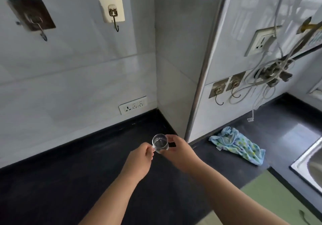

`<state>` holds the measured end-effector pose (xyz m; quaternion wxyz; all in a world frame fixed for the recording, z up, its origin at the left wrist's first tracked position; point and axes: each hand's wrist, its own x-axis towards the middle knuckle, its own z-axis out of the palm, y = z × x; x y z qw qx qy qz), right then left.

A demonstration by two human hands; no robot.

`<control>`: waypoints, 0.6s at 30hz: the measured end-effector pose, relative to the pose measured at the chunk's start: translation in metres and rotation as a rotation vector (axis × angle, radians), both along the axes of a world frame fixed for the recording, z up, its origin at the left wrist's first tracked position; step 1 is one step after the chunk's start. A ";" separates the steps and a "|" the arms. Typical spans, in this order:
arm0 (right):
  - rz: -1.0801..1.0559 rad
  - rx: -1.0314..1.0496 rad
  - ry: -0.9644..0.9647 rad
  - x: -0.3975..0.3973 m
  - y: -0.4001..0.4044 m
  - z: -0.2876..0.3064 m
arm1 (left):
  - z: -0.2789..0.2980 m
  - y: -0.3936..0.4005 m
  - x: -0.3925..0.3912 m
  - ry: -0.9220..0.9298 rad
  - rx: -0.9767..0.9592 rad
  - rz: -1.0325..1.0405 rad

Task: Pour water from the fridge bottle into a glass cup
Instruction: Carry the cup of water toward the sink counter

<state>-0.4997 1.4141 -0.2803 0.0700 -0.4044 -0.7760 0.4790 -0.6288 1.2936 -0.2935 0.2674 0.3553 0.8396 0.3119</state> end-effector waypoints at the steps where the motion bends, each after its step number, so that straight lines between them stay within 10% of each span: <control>1: 0.000 -0.036 0.004 -0.003 0.003 -0.005 | -0.005 0.004 -0.001 0.014 -0.017 0.020; 18: -0.106 -0.468 -0.020 -0.065 0.046 -0.103 | -0.124 0.068 -0.047 0.038 -0.251 0.097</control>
